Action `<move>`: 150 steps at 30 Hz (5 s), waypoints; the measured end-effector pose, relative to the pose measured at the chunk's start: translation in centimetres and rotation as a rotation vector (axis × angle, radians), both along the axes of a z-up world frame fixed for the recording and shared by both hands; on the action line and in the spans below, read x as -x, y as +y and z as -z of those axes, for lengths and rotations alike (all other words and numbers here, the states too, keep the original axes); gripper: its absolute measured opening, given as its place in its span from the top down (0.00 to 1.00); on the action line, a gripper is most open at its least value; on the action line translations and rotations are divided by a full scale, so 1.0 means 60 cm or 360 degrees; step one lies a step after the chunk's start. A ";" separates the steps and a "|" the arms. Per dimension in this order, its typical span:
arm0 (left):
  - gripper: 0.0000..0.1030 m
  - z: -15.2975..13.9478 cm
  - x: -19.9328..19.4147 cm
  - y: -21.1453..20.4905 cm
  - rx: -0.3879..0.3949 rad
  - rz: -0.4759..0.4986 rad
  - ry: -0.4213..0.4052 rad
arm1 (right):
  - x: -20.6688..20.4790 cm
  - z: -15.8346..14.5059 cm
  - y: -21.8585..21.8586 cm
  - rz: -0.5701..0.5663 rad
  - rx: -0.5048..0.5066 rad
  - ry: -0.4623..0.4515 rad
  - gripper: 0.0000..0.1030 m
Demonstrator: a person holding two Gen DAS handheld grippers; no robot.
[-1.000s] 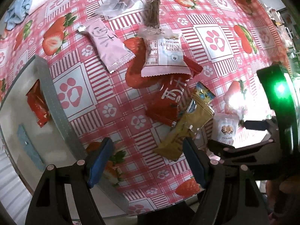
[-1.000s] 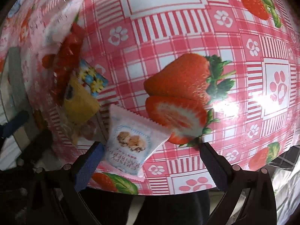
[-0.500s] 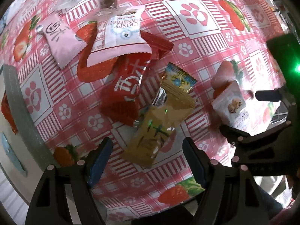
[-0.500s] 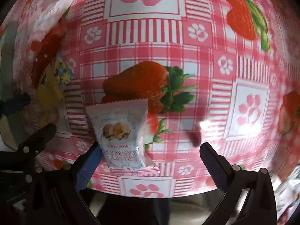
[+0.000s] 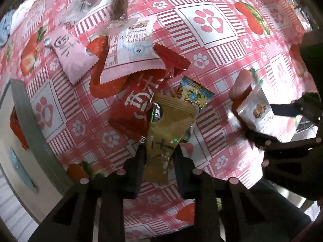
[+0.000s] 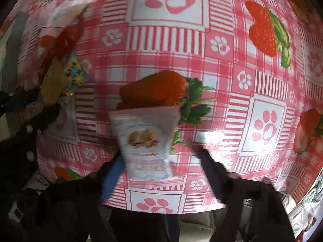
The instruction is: Organize snacks
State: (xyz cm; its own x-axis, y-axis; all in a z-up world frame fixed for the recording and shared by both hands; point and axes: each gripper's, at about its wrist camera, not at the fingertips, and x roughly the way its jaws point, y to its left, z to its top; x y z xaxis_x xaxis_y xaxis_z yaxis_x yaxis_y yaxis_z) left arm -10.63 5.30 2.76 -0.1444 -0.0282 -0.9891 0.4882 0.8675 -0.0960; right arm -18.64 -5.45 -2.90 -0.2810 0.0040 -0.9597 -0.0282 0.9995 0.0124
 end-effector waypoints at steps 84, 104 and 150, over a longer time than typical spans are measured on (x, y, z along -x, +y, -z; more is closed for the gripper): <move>0.76 -0.130 -0.011 0.453 0.0033 -0.0976 -0.0278 | -0.251 -0.232 0.396 -0.0594 -0.0409 -0.0242 0.60; 0.24 -0.172 0.007 0.562 -0.0001 -0.1331 -0.0307 | -0.251 -0.155 0.542 -0.0723 -0.0464 -0.0089 0.55; 0.20 -0.951 -0.104 0.009 0.0373 -0.0102 -0.0936 | -0.227 -0.264 -0.011 0.0537 -0.0398 -0.0429 0.04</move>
State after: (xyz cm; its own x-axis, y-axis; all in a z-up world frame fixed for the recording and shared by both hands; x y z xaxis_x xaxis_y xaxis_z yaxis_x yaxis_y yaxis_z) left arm -4.39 5.86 59.84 0.4302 -0.2438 -0.8692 0.4646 0.8853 -0.0184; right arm -5.00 -6.12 12.94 0.0336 0.2915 -0.9560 0.2612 0.9207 0.2900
